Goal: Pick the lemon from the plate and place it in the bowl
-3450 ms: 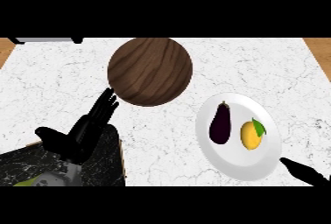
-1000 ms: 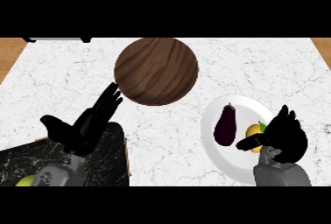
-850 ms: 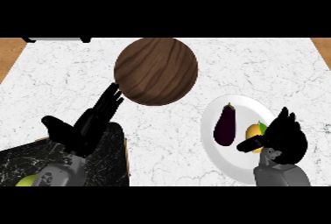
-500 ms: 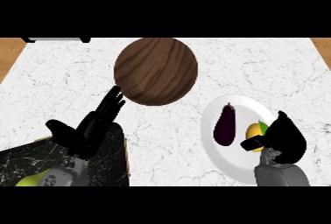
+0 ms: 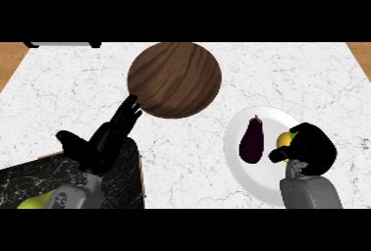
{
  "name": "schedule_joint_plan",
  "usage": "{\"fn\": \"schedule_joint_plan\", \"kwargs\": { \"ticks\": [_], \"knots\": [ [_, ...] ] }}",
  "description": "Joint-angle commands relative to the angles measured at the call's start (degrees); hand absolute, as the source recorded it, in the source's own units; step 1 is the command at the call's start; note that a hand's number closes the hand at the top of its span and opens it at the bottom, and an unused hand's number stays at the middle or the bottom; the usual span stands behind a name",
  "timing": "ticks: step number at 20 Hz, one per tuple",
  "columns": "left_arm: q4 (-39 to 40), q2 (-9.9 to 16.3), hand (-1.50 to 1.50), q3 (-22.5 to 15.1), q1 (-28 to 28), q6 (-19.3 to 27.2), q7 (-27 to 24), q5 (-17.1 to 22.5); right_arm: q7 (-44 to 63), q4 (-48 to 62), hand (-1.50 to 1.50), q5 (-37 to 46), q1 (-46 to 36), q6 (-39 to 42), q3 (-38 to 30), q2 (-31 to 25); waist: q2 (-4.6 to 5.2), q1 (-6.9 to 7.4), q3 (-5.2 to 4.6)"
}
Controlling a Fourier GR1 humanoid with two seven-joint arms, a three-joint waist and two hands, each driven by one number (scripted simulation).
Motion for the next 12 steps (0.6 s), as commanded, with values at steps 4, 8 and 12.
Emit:
{"fn": "schedule_joint_plan", "kwargs": {
  "ticks": [4,8,12],
  "knots": [
    [-0.27,0.05,0.0,2.05,-0.43,-1.66,1.57,0.14,6.4,-1.31,1.5,1.44,-2.78,5.71,-1.26,-0.07,0.11,-0.07,0.22],
    [1.3,-1.89,0.0,2.06,-2.36,-0.66,1.4,-0.84,9.84,-1.42,1.5,6.16,-0.68,4.1,4.54,0.57,0.13,-0.16,0.21],
    [-0.77,-0.57,0.0,-0.12,-1.69,-3.52,1.91,-0.45,11.03,8.48,1.5,1.25,-9.64,5.4,20.93,0.57,0.79,5.4,0.22]
  ]
}}
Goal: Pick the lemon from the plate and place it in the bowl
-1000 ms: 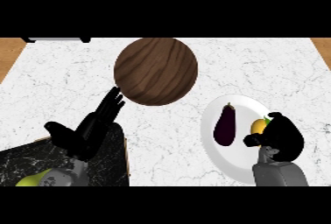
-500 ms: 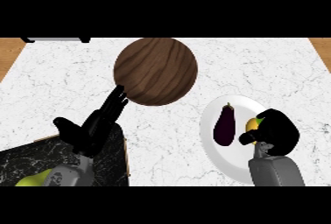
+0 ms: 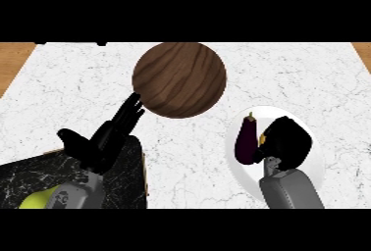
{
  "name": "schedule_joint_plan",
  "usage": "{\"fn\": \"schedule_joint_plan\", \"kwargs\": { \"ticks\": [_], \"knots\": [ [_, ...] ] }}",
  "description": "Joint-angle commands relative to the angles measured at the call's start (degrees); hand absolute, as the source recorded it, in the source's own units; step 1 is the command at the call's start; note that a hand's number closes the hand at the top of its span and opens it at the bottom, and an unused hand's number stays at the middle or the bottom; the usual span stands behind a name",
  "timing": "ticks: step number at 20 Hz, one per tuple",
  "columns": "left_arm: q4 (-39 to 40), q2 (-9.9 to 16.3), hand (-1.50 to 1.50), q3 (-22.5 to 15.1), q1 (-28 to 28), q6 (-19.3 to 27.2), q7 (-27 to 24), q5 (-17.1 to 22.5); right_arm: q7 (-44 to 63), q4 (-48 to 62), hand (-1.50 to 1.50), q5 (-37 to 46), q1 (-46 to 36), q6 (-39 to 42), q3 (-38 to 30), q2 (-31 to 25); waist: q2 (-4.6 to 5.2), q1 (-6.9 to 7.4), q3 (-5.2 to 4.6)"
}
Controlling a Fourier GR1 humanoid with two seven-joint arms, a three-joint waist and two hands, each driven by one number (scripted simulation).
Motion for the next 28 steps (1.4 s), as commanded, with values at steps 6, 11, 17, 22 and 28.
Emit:
{"fn": "schedule_joint_plan", "kwargs": {
  "ticks": [6,11,17,22,28],
  "knots": [
    [1.46,-1.97,0.0,-3.48,-4.76,-2.4,1.16,-0.31,6.1,8.42,1.5,-10.21,-15.76,4.07,21.77,0.86,1.63,8.75,0.19],
    [2.99,-2.27,0.0,-3.48,-5.5,-2.61,1.71,-0.17,10.5,7.9,1.5,-14.49,-25.86,0.9,24.84,0.88,1.11,9.13,0.08],
    [3.33,-2.61,0.0,-3.63,-5.74,-2.23,1.69,-0.66,15.44,9.94,1.5,-13.86,-37.78,0.93,25.72,0.89,0.24,8.1,-0.1],
    [4.17,-2.68,0.0,-3.14,-5.51,-1.48,1.87,-0.92,18.6,12.45,1.5,-15.31,-46.37,2.43,24.34,0.89,-0.13,6.99,-0.13],
    [3.32,-1.96,0.0,-3.47,-4.76,-2.93,1.84,-0.49,19.36,18.86,1.5,-17.51,-55.73,0.77,21.64,0.88,0.02,7.48,-0.16]
  ]
}}
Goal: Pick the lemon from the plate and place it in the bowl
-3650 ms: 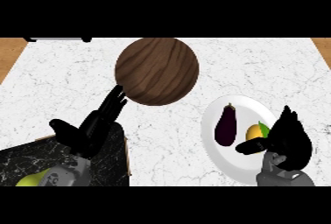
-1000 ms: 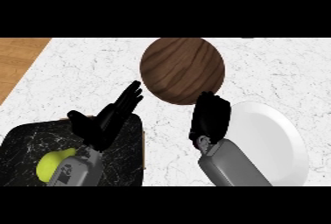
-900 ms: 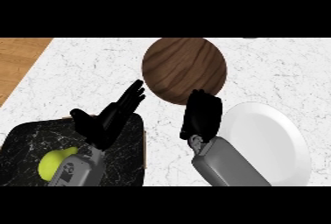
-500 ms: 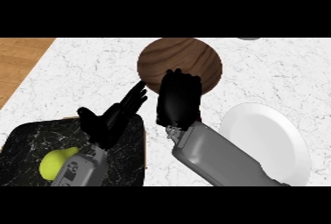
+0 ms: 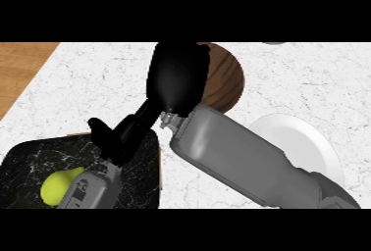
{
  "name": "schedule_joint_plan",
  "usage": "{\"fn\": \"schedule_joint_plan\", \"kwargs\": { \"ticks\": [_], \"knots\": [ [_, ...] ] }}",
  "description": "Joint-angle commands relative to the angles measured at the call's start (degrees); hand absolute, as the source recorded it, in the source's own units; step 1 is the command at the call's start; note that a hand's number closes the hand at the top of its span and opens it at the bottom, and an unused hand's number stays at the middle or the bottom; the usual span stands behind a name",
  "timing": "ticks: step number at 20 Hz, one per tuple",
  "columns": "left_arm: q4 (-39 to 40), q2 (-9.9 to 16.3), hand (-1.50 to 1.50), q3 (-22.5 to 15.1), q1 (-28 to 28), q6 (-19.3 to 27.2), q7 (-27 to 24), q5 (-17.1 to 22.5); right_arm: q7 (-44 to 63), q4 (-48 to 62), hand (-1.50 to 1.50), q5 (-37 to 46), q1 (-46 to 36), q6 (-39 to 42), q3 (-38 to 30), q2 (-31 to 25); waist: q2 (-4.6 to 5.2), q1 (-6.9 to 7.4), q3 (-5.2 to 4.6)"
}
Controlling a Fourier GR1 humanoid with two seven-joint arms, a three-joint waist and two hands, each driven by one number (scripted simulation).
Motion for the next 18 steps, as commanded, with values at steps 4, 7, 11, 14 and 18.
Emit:
{"fn": "schedule_joint_plan", "kwargs": {
  "ticks": [4,7,11,14,18],
  "knots": [
    [0.86,-1.3,0.0,-0.48,1.75,1.36,-1.89,-1.18,14.14,9.04,1.5,-1.89,-11.93,-0.2,-3.14,1.02,0.31,-1.17,0.04],
    [1.49,1.68,0.0,2.4,1.33,-0.52,-2.65,-0.12,14.14,12.53,1.5,-2.45,-13.46,-2.57,-3.84,1.02,0.6,-2.38,0.09],
    [-0.16,2.01,0.0,2.96,0.81,-0.57,-1.07,0.64,12.42,17.66,1.5,-2.83,-14.18,-8.77,-6.05,1.03,0.97,-2.45,0.18],
    [-1.6,0.91,0.0,2.37,2.37,1.05,-1.97,-0.32,9.65,21.57,1.5,-2.21,-12.68,-13.0,-5.59,1.03,0.89,-3.33,0.27],
    [0.45,0.95,0.0,3.33,-0.01,0.77,-1.41,-0.15,4.35,30.47,1.5,-2.24,-15.97,-14.59,-8.01,1.03,1.55,-3.52,0.23]
  ]
}}
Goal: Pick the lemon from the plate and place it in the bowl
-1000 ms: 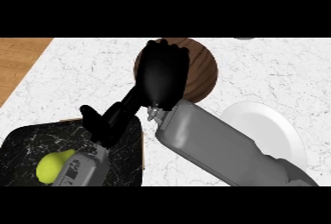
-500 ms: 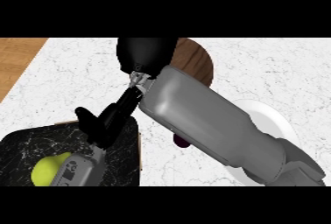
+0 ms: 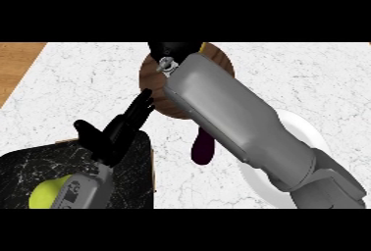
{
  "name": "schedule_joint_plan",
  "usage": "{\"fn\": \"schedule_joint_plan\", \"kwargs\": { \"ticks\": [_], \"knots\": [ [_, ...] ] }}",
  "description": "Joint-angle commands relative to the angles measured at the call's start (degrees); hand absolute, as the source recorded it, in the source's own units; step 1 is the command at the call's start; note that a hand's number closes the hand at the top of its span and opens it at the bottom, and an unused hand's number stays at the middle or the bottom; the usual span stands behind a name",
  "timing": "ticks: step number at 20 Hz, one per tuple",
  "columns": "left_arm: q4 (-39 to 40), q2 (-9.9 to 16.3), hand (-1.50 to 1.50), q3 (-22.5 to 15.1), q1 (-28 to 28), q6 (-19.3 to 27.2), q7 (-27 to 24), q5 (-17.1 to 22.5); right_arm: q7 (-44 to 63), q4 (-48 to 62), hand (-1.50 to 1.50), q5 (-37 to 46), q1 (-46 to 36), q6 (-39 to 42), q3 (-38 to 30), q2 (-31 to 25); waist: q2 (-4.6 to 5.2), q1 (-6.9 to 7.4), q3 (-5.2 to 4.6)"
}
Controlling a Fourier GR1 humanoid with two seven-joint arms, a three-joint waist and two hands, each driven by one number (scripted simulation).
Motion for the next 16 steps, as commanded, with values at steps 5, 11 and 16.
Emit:
{"fn": "schedule_joint_plan", "kwargs": {
  "ticks": [5,11,16],
  "knots": [
    [-0.18,0.1,0.0,1.74,-1.25,0.24,0.42,0.57,1.76,17.06,1.5,2.5,-2.51,-10.15,-4.37,0.73,0.4,-1.42,0.08],
    [-2.38,-1.05,0.0,-1.08,1.12,1.3,0.06,-1.69,-0.32,26.68,1.5,-1.01,0.05,-11.39,-10.92,0.74,0.71,-1.0,0.15],
    [-2.46,-0.25,0.0,0.56,0.56,1.41,0.72,-1.17,-5.55,29.05,-1.5,-2.37,2.76,-21.42,-15.59,0.13,0.9,-1.3,0.23]
  ]
}}
